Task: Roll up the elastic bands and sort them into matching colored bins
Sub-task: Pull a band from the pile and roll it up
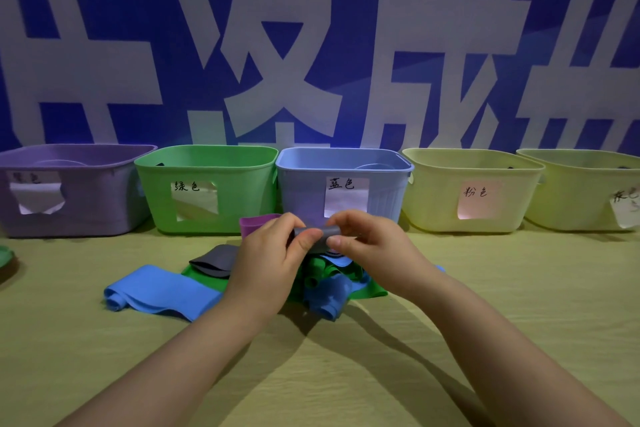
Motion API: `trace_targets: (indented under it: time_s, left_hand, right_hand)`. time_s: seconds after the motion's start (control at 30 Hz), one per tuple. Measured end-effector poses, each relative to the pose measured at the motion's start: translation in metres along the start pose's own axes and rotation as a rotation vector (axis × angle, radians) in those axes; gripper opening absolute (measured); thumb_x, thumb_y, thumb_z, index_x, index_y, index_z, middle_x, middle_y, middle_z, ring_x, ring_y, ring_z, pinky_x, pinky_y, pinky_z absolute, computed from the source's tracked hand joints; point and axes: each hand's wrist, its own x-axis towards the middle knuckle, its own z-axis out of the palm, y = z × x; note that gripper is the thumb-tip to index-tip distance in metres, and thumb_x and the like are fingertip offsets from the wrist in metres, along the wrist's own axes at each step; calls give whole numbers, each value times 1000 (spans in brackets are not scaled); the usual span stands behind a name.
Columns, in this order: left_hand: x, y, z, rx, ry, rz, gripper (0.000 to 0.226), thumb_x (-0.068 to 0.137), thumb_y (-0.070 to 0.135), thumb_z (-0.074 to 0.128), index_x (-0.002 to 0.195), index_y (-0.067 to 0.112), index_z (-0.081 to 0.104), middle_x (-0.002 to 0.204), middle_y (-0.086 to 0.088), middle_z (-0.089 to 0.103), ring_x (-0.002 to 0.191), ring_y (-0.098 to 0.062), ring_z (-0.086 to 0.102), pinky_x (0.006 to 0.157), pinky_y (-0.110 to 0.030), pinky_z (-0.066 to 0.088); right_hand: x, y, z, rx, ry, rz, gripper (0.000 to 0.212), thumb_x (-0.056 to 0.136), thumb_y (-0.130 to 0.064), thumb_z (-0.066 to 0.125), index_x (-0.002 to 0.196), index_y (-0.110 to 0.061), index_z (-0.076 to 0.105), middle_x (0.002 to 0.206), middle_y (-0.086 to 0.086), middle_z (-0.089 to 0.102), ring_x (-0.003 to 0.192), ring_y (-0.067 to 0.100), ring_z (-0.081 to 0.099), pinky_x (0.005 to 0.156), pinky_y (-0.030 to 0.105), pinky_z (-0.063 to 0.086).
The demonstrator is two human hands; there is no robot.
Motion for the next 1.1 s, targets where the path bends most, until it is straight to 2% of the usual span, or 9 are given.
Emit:
trace_targets:
  time_s: [0.07, 0.17, 0.3, 0.4, 0.5, 0.67, 0.8, 0.97, 1.1]
  left_hand:
    - [-1, -1, 0, -22, -25, 7, 33, 80, 51, 48, 75, 19, 55, 64, 11, 52, 67, 3, 48, 56, -12, 32]
    - [-3, 1, 2, -13, -55, 70, 34, 78, 48, 54, 89, 16, 59, 78, 13, 56, 73, -3, 49, 63, -10, 36]
    - [-3, 2, 1, -6, -45, 94, 36, 79, 50, 48, 87, 17, 59, 77, 11, 59, 73, -1, 51, 62, -9, 36]
    - [-2, 2, 0, -11, -29, 59, 25, 82, 46, 53, 81, 21, 55, 68, 15, 54, 71, 8, 51, 59, -7, 34]
    - [-1, 3, 0, -17, 3, -3, 20, 85, 37, 53, 76, 20, 53, 62, 15, 50, 69, 14, 48, 59, -7, 33]
    - [-1, 4, 0, -78, -14, -68, 26, 81, 45, 47, 74, 21, 55, 61, 11, 53, 65, 8, 50, 55, -11, 34]
    - [-4, 6, 1, -43, -49, -4, 16, 80, 29, 69, 89, 22, 57, 80, 10, 60, 78, 2, 53, 62, -8, 36]
    - [-4, 6, 1, -46, -82, -18, 9, 83, 22, 66, 87, 25, 58, 72, 20, 57, 73, 14, 52, 61, -7, 36]
    - [-2, 5, 1, -141, -113, -94, 14, 88, 24, 58, 77, 31, 52, 70, 14, 60, 70, 10, 54, 58, -11, 36]
  right_hand:
    - [0, 1, -1, -50, -14, 25, 5, 91, -27, 55, 93, -31, 58, 92, -4, 65, 94, 18, 61, 91, 44, 46]
    - [0, 0, -4, -86, -33, 43, 16, 95, -28, 47, 93, -23, 62, 91, 3, 63, 91, 19, 57, 89, 42, 44]
    - [-1, 0, -5, -36, -63, 90, 27, 96, -34, 42, 79, -25, 62, 84, -3, 62, 84, 16, 56, 86, 38, 43]
    - [-2, 1, -4, 59, -39, 102, 28, 95, -36, 44, 93, -19, 66, 93, 2, 67, 86, 12, 61, 91, 39, 46]
    - [-1, 1, 0, 78, -17, 41, 21, 87, -31, 61, 108, -29, 57, 100, -2, 63, 94, 11, 61, 93, 39, 48]
    - [-1, 0, 0, -52, 6, 13, 15, 88, -24, 60, 103, -24, 59, 96, 2, 65, 91, 17, 61, 90, 44, 47]
    - [-2, -1, -3, -93, -37, 39, 20, 94, -32, 48, 99, -17, 61, 92, 7, 64, 90, 22, 58, 88, 47, 45]
    - [-3, 1, -4, -68, -30, 54, 31, 95, -36, 46, 85, -10, 59, 87, 17, 61, 85, 32, 55, 81, 48, 43]
    - [-1, -1, -3, 34, -24, 31, 12, 88, -34, 58, 100, -30, 58, 98, 4, 63, 92, 17, 60, 88, 42, 49]
